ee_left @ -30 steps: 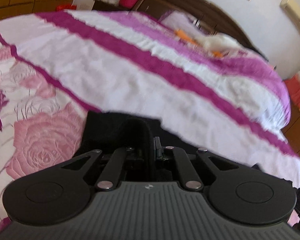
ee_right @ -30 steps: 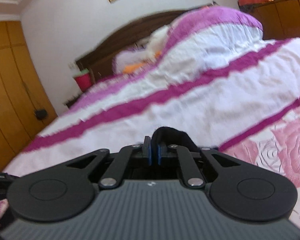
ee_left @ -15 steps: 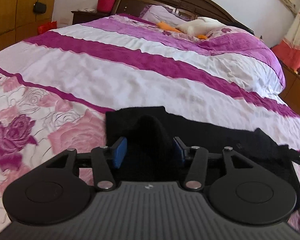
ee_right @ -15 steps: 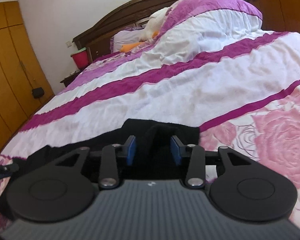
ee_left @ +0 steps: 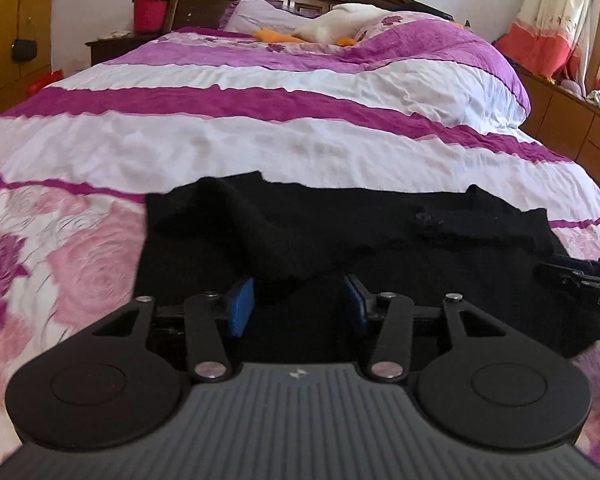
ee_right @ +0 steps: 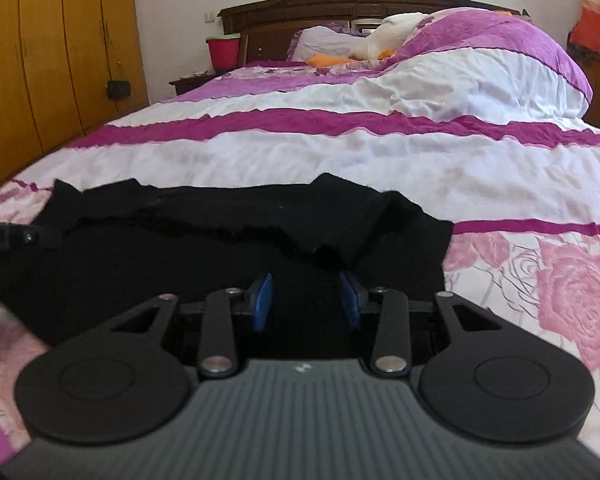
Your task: Fold small clothes
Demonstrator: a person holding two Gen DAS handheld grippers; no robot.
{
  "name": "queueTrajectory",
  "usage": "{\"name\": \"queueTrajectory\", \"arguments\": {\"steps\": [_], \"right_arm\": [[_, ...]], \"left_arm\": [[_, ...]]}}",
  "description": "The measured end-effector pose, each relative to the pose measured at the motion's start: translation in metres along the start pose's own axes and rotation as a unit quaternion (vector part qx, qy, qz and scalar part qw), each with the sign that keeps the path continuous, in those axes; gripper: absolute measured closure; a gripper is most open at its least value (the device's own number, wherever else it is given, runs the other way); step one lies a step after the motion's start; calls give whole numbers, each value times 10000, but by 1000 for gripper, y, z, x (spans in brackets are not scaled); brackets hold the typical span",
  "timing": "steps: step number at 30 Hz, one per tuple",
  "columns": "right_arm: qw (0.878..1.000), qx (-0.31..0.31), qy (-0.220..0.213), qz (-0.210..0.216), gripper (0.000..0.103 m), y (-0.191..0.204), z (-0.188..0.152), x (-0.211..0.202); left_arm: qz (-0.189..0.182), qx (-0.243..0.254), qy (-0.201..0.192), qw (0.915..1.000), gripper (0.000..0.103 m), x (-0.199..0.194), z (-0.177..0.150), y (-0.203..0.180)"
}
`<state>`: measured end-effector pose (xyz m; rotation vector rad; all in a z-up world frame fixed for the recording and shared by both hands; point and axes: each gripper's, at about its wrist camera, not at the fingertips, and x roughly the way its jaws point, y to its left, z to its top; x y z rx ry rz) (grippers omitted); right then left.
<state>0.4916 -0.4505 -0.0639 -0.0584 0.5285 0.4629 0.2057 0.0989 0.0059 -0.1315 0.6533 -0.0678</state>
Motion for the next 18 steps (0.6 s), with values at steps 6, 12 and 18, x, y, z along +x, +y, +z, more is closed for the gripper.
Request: {"name": "queueTrajectory", "arguments": {"steps": [6,12,18], "right_arm": [[9995,94,-186,-238,65,-6,22,26],[9982,153,-374,-448,65,-12,42,52],[9980,211,141,-586,64,-15,40,83]], "left_arm": [[117,-310,-228,9992,73,32,27,9],[282,-629,-472,9965,72,53,54,22],[530,-745,-199,9956,70,77,61,32]]}}
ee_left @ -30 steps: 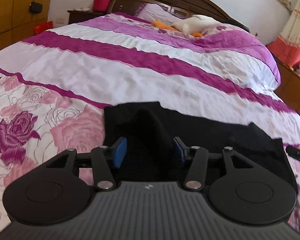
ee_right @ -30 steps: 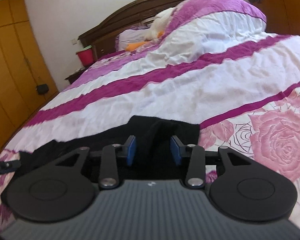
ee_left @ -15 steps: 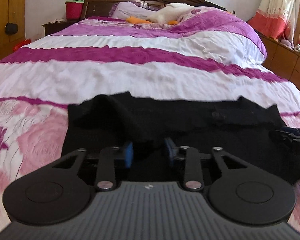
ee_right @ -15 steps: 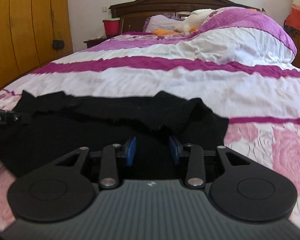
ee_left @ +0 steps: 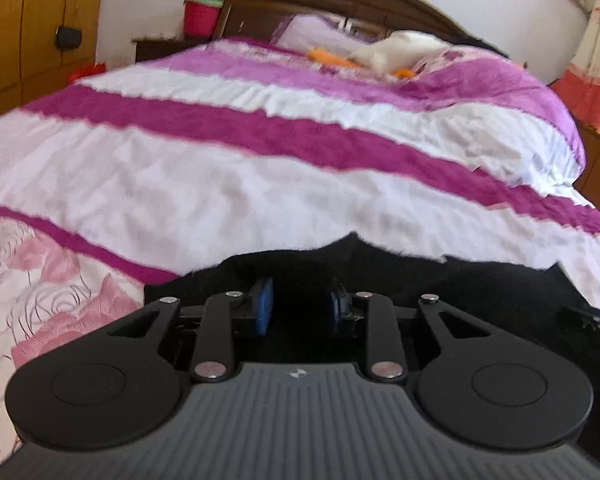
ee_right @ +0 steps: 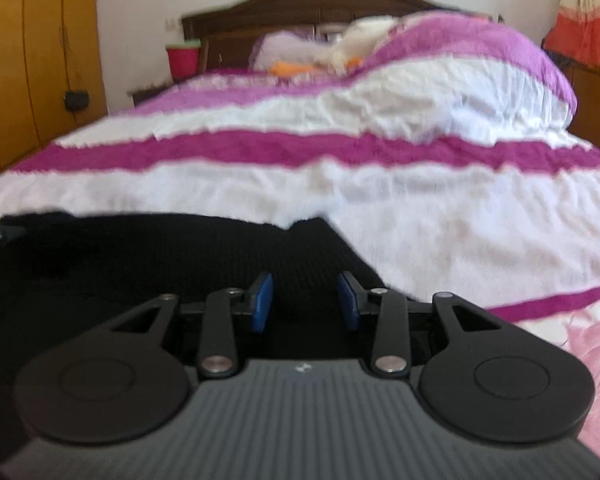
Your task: Fold small clothes
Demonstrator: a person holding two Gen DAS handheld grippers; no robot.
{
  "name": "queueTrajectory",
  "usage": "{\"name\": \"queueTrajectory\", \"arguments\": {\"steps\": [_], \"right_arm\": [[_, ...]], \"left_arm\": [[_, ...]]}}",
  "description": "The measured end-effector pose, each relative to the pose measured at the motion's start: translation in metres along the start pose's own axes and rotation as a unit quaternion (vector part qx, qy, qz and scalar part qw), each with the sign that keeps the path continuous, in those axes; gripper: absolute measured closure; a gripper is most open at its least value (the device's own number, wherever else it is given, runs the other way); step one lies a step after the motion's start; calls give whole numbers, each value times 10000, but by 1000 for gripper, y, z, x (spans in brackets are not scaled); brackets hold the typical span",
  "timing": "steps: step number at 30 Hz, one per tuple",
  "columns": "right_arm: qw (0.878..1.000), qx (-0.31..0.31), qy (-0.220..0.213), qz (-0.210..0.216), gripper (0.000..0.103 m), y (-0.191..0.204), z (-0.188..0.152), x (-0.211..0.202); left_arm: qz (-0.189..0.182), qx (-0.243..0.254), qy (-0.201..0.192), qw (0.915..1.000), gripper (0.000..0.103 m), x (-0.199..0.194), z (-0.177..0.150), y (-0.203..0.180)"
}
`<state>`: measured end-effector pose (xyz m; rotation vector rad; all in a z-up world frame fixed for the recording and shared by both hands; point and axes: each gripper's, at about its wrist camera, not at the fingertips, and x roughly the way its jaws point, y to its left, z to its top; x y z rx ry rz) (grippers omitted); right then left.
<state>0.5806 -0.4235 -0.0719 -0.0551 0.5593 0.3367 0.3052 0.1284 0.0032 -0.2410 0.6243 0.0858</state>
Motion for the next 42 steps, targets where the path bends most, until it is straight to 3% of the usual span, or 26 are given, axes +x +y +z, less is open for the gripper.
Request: {"name": "queueTrajectory", "arguments": {"steps": [6,9,13,22,26,28,34,39,42], "right_arm": [[10000,-3,93,-24,64,2,1,-1],[10000,18,-70,53,64,1,2,-16],[9992,182,-327,170,64,-3,-2,-43],[9980,282,-460,335,64,-8,-22,-89],[9999,83,-69,7,64,-11,-36,-77],[9996,269,-13,82,64,-18,-43,-72],[9958,791,-424,186,64,-33,-46,-112],[9913,1198,-498,243,63,-45,-62,-140],[9906,1311,-349,193,63,-48,-73,-142]], "left_arm": [[-54,-342,244,9991,63,6,1,15],[-136,-249,12,9996,49,-15,4,13],[-144,121,-258,9995,44,-42,2,8],[-44,297,-75,9995,43,-50,-14,9],[247,355,170,9989,43,-40,-28,13],[406,439,197,9980,43,-40,-34,15],[148,678,79,9976,43,-92,-46,18],[-89,290,253,9992,42,-122,-60,36],[-19,131,277,9995,41,-128,-69,43]]}}
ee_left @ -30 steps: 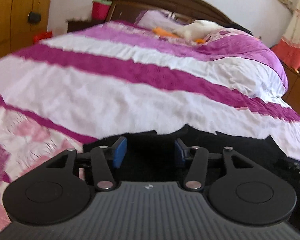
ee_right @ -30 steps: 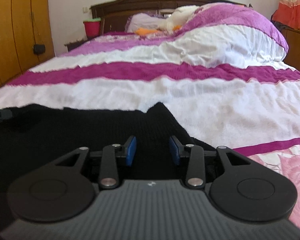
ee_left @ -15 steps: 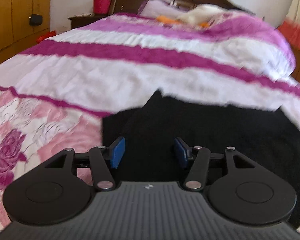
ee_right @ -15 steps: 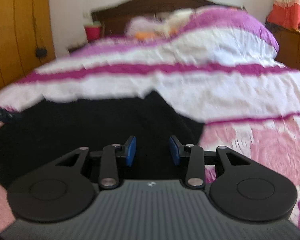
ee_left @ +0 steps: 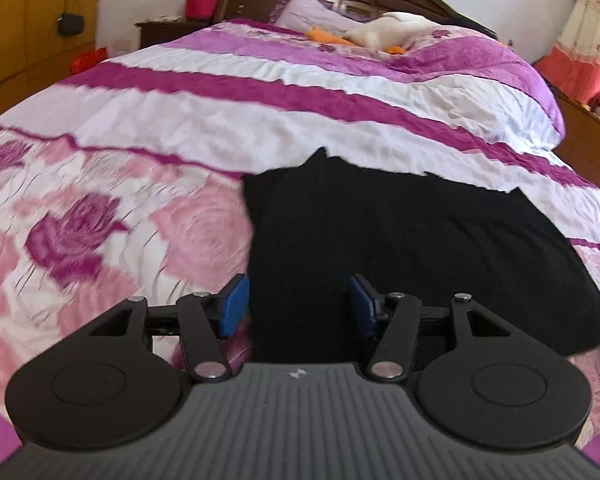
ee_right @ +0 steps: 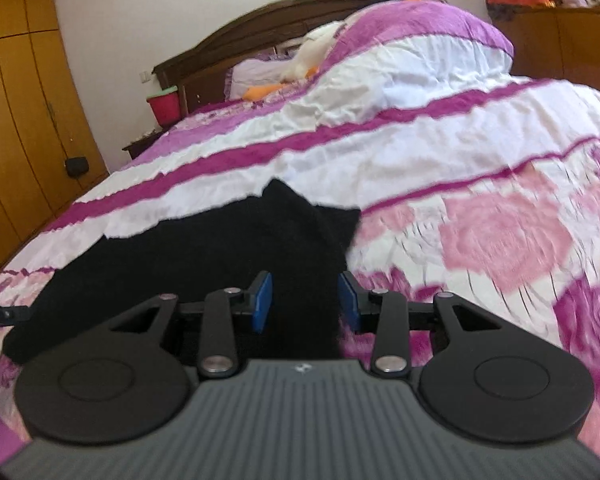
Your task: Fold small clothes
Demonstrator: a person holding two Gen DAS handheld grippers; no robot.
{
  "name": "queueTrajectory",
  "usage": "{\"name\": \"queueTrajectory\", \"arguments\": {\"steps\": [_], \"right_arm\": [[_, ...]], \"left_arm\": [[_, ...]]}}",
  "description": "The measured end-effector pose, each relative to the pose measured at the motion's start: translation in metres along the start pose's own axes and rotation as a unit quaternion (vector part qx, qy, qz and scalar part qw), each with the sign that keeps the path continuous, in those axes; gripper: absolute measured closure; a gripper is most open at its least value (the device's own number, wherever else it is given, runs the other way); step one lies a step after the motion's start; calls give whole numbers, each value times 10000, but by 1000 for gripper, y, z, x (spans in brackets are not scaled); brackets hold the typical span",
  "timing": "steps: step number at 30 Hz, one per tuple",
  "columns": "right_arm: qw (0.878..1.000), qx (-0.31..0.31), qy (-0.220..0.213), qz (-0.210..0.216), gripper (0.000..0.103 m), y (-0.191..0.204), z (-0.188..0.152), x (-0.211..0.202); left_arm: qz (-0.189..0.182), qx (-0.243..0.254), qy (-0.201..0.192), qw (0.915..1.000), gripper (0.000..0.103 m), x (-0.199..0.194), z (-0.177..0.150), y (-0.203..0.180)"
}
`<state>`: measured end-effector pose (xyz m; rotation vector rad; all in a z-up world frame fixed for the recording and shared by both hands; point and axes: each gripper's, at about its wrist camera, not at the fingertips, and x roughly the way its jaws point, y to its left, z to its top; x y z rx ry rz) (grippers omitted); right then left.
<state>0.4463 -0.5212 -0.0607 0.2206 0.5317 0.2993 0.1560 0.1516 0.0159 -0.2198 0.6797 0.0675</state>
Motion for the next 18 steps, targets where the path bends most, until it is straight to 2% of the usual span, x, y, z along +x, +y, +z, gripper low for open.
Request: {"name": "queueTrajectory", "arguments": {"steps": [2,6,11,12,13,14,16,18], "right_arm": [[9998,161,116,5,62,-3,-6,1],[9982,458,279,265,61,-7,-20,3],[9977,517,217,368,61,-3,-25,4],[9978,497,206,398,63,-3,-25,3],[9978,472,180,419,78,-4,-25,2],[9980,452,153,405,86,-5,-25,0],[9978,523,100,408,93,-10,-23,-6],[9982,502,164,271,93,-15,-25,-7]], "left_arm": [[16,-135,-6,9999,41,-3,-5,5],[-222,-429,13,9988,41,-6,-13,11],[-353,-318,-104,9988,41,-7,-18,3],[-349,-286,-89,9989,45,-6,-18,1],[-326,-263,-56,9991,53,-5,-19,-1],[-263,-220,-9,9994,56,-4,-19,-2],[-66,-121,55,9999,58,-4,-19,-4],[27,-124,120,9998,57,-4,-20,-1]]}}
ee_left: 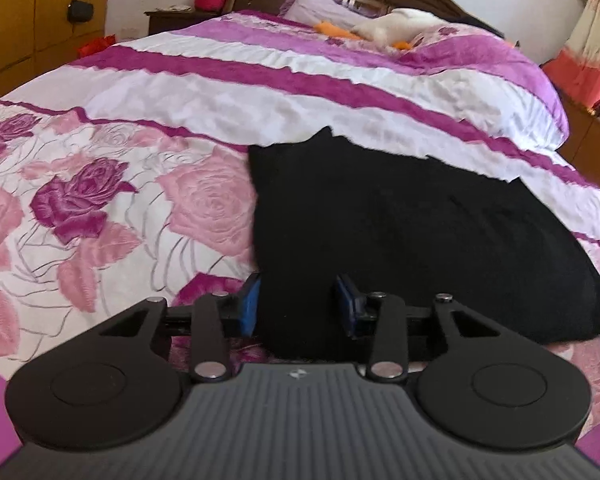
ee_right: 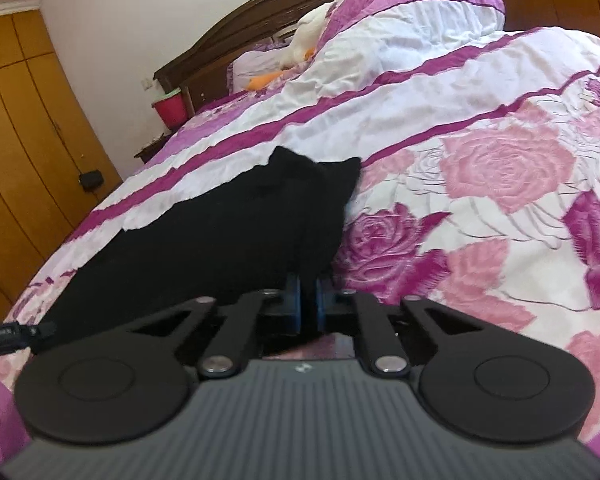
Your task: Fold small clothes
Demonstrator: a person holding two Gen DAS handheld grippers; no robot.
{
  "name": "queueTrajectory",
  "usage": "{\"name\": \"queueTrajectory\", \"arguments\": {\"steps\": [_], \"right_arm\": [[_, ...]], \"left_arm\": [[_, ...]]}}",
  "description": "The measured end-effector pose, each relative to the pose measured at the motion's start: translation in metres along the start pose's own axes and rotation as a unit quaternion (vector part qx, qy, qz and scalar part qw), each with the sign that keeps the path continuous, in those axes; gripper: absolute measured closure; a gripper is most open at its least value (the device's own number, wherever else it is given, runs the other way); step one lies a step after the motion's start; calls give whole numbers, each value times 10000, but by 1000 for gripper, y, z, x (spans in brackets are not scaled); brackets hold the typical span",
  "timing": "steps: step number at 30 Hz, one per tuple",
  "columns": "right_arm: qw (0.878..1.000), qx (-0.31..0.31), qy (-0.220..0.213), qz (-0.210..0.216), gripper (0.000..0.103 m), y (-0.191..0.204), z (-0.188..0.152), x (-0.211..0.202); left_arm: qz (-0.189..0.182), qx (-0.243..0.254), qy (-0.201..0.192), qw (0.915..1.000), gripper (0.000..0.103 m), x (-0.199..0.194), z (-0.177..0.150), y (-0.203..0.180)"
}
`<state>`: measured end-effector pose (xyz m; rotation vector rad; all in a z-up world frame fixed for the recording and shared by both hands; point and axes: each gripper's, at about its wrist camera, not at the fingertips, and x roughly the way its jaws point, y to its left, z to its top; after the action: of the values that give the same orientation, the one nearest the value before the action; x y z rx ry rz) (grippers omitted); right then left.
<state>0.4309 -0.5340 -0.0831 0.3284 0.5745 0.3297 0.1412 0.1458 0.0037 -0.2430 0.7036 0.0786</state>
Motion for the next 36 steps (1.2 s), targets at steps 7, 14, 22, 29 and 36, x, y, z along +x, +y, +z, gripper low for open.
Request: {"name": "queueTrajectory", "arguments": {"steps": [7,14,22,29,36], "right_arm": [[9995,263,152,11,89,-12,-6,5],[9995,324,13,-67,68,-9,-8,-7],[9995,250,-201,-66,51,-1,-8,-23],[9993,110,-355,-12,51,7,14,-8],[9998,155,-102,52,51,5,18,25]], "left_arm": [[159,106,107,9998,53,-2,-2,-3],[309,215,166,9992,42,-11,-1,-11],[214,281,16,9994,35,-25,-1,-17],[-32,273,-199,9994,34,-15,7,-17],[170,52,-334,9993,34,9,12,-1]]}}
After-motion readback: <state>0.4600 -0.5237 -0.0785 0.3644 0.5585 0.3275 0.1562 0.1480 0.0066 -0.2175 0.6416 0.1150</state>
